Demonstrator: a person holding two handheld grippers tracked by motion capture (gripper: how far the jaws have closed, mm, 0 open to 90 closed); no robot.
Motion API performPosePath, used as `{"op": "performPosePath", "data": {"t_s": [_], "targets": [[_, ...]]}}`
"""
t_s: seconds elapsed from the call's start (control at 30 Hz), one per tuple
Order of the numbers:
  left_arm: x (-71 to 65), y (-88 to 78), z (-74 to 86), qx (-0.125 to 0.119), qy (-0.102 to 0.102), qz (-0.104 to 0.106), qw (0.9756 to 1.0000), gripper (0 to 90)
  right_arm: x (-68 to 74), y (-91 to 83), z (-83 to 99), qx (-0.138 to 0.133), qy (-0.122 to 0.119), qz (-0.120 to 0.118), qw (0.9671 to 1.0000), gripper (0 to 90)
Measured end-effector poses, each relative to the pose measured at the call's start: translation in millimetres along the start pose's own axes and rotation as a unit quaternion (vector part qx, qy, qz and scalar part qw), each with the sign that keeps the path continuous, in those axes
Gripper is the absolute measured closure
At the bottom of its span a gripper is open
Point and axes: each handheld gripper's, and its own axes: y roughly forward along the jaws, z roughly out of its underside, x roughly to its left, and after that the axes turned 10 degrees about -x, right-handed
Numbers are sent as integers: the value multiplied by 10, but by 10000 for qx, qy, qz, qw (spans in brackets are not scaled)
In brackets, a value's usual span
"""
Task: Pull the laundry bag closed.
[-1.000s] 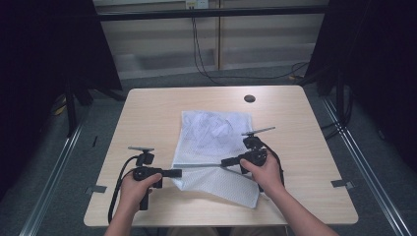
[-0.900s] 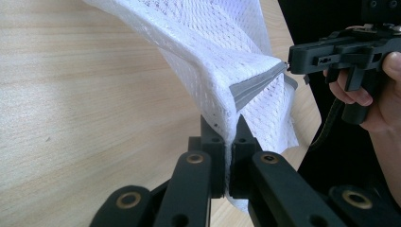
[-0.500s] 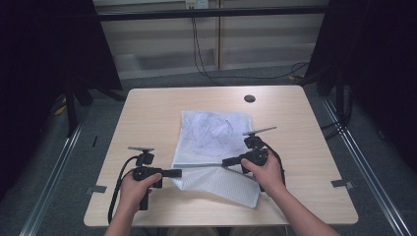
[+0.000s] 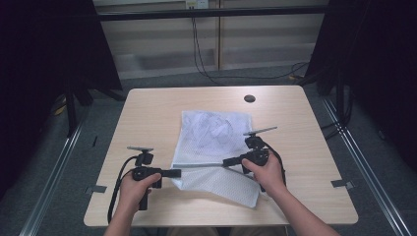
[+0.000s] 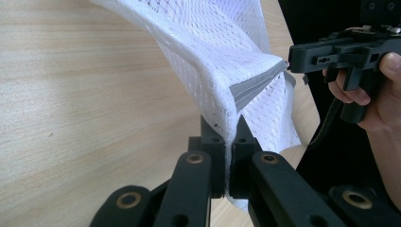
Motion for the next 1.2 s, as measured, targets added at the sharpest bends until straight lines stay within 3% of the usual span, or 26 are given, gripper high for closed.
{"op": "performPosePath", "data": {"t_s": [1.2], "targets": [[17, -25, -1, -21, -11, -92, 10000, 886, -110, -164, 38, -44, -5, 185, 9998, 871]]}}
